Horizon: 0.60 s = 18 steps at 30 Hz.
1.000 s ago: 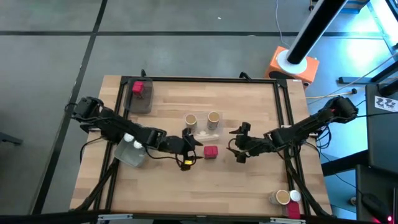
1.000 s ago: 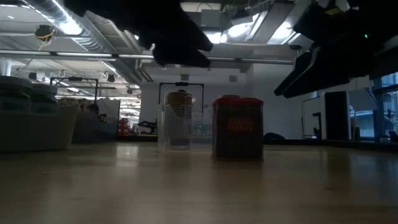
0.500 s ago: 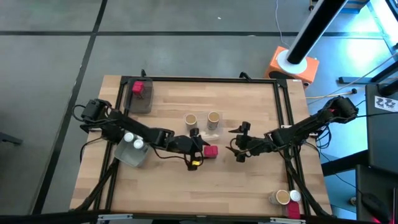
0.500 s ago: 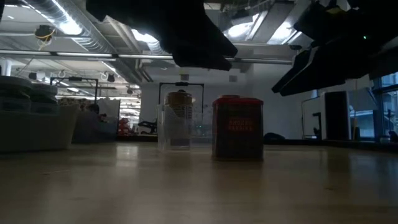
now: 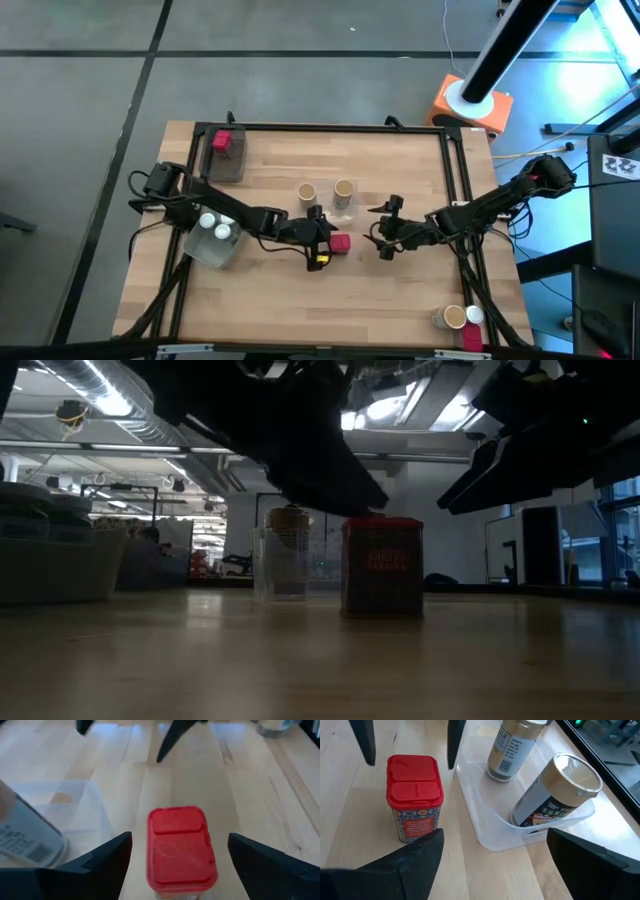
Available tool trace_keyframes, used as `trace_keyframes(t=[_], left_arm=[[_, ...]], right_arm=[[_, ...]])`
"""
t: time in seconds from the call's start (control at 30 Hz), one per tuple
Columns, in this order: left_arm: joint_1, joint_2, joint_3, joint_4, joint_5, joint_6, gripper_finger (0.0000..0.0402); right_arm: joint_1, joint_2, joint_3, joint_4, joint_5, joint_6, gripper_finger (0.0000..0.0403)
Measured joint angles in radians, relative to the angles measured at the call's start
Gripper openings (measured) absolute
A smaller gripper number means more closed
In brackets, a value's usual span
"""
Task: Sort spices by type
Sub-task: Put the top red seasoning can into the black bin
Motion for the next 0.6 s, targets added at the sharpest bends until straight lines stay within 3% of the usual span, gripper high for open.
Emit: trace_keyframes(t=[0.6], left_arm=[[-0.001, 0.017, -0.001, -0.012, 0.002, 0.011, 0.0310]], right_arm=[[0.000, 0.000, 0.000, 0.000, -0.002, 0.000, 0.0353]])
